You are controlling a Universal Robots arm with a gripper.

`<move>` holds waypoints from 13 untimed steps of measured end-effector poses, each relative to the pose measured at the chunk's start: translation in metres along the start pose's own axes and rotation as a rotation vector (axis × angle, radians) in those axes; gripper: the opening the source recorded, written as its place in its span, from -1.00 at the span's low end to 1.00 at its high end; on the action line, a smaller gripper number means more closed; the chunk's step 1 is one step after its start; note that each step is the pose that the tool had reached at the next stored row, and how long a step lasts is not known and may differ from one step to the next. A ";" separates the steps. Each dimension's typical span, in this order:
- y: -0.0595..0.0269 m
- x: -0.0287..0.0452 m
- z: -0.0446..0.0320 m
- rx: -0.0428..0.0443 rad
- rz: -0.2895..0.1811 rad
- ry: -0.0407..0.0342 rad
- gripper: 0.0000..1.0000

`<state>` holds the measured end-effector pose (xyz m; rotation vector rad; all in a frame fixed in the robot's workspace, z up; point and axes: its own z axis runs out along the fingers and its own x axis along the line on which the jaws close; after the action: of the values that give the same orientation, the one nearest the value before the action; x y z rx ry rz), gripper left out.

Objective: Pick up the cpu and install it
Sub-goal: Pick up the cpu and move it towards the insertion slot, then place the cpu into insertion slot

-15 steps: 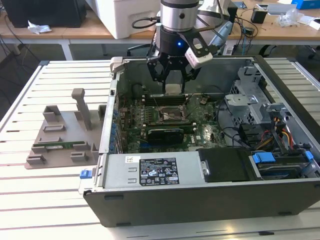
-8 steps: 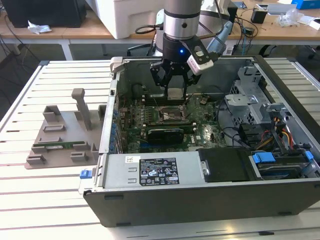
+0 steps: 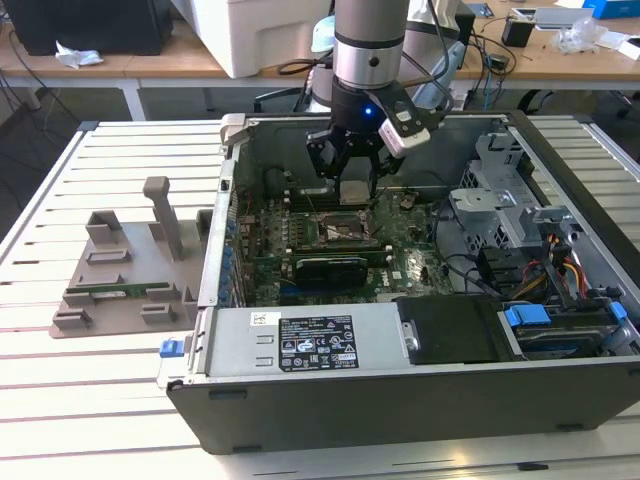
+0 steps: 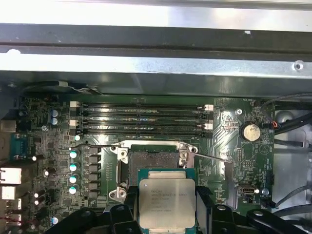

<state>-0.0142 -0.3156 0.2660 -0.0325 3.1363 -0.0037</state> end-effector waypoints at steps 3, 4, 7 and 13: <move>0.0000 0.0000 0.0001 -0.0001 0.000 0.0000 0.09; 0.0000 0.0000 0.0001 -0.0001 0.000 0.0000 0.09; 0.0000 0.0000 0.0002 -0.0001 0.000 0.0000 0.09; 0.0000 -0.0001 0.0004 0.0002 0.029 0.0000 0.09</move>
<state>-0.0142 -0.3156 0.2656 0.0126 3.1364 -0.0039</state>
